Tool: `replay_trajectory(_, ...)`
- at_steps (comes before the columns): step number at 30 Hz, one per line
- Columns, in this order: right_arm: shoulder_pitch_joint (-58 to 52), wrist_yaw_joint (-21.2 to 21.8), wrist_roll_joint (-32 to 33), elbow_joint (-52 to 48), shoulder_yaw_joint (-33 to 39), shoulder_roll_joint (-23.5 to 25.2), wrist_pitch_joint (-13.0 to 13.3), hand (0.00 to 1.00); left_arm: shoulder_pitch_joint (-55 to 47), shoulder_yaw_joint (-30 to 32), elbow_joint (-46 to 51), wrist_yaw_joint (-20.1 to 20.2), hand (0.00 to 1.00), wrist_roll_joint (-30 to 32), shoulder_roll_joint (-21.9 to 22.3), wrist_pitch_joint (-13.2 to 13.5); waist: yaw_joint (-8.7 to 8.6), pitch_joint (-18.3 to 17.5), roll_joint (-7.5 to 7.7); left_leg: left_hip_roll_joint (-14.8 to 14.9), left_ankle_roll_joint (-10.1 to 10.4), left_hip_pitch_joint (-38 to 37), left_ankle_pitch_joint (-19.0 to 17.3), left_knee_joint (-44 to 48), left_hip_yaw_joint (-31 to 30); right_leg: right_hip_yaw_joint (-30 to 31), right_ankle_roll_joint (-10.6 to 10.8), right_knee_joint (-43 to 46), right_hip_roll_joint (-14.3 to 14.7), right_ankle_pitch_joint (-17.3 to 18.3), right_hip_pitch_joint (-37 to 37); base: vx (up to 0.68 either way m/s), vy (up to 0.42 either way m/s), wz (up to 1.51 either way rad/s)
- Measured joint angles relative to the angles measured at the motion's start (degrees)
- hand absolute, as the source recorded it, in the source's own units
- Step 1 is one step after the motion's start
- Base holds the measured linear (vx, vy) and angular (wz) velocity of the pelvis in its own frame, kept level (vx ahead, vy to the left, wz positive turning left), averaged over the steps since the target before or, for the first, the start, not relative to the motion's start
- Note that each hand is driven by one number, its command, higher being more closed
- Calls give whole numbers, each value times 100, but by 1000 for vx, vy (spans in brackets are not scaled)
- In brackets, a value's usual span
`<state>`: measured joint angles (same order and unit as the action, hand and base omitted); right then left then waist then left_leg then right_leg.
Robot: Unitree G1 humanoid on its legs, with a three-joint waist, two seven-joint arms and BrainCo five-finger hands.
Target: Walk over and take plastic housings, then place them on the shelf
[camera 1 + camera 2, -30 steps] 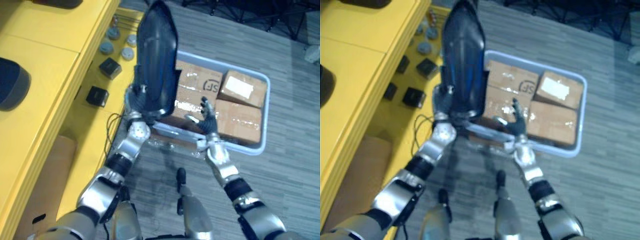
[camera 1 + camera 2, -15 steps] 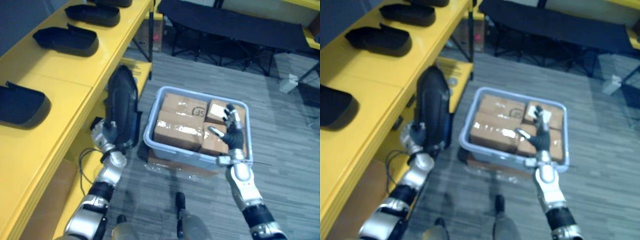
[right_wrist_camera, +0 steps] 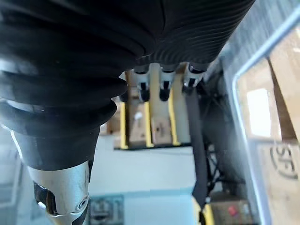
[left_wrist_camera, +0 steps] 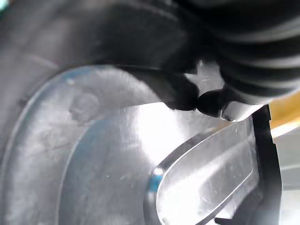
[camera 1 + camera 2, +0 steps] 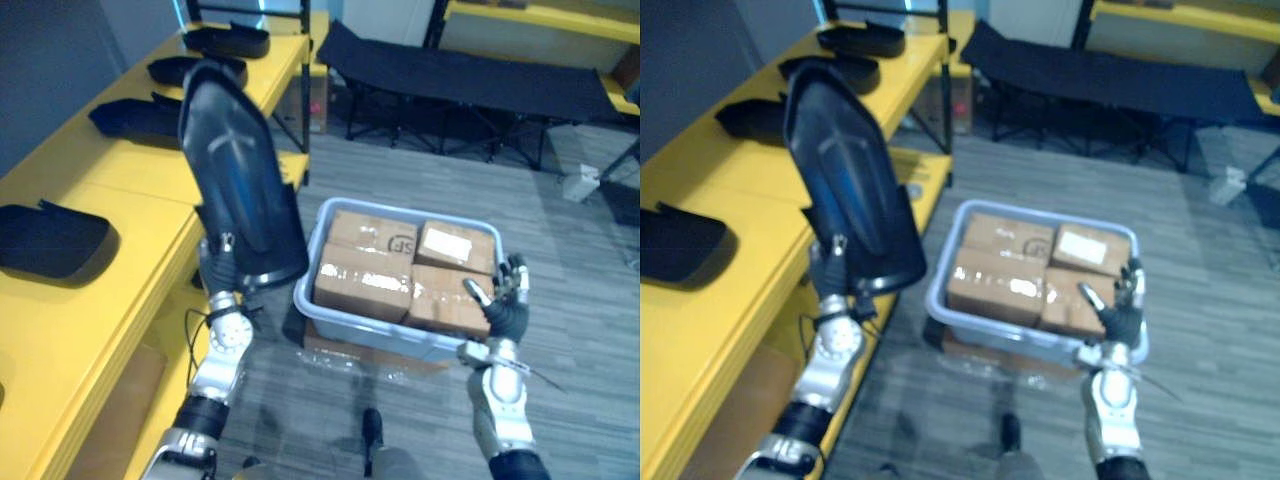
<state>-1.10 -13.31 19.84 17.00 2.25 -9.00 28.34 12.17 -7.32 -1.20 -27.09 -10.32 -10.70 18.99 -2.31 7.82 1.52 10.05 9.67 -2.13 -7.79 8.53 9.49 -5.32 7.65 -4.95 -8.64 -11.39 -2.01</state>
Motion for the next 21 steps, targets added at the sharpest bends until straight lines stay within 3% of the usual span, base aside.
replay_trajectory(3, -100, 390, 241, 24, -16, 75, -245, 0, -398, 215, 502, 333, 100, -274, 3, 26, 7, -293, -160, -38, -7, 11, 17, -97, -101, -236, 31, -13, -51, 156, 29, -49, -3, 17)
replay_trajectory(7, -105, 788, 543, 25, -11, 101, -509, 0, -831, 506, 1013, 478, 100, -308, 23, 12, 101, -378, -316, -15, 28, 30, 114, -236, -226, -421, 26, -10, -44, 165, 40, -9, -26, 15)
replay_trajectory(12, -83, 1229, 633, 7, -112, 145, -630, 0, -1235, 1022, 1828, 587, 100, -183, 30, -40, 220, -393, -327, 27, 77, 39, 295, -450, -619, -904, -36, 10, -29, 251, 239, 53, -38, 43)
replay_trajectory(16, -81, 1502, 628, -65, -437, 229, -706, 0, -1672, 1701, 2357, 428, 100, 261, 59, -252, 446, -394, -327, 4, 82, 45, 391, -619, -951, -1344, -38, 41, -56, 263, 421, 96, -15, 46)
replay_trajectory(21, 76, 1641, 445, -233, -1157, 312, -779, 0, -2460, 2418, 2592, 220, 100, 465, 477, -525, 797, -410, -327, -179, 11, 278, 507, -689, -1500, -2003, 2, 43, -211, 309, 590, 66, 12, 63)
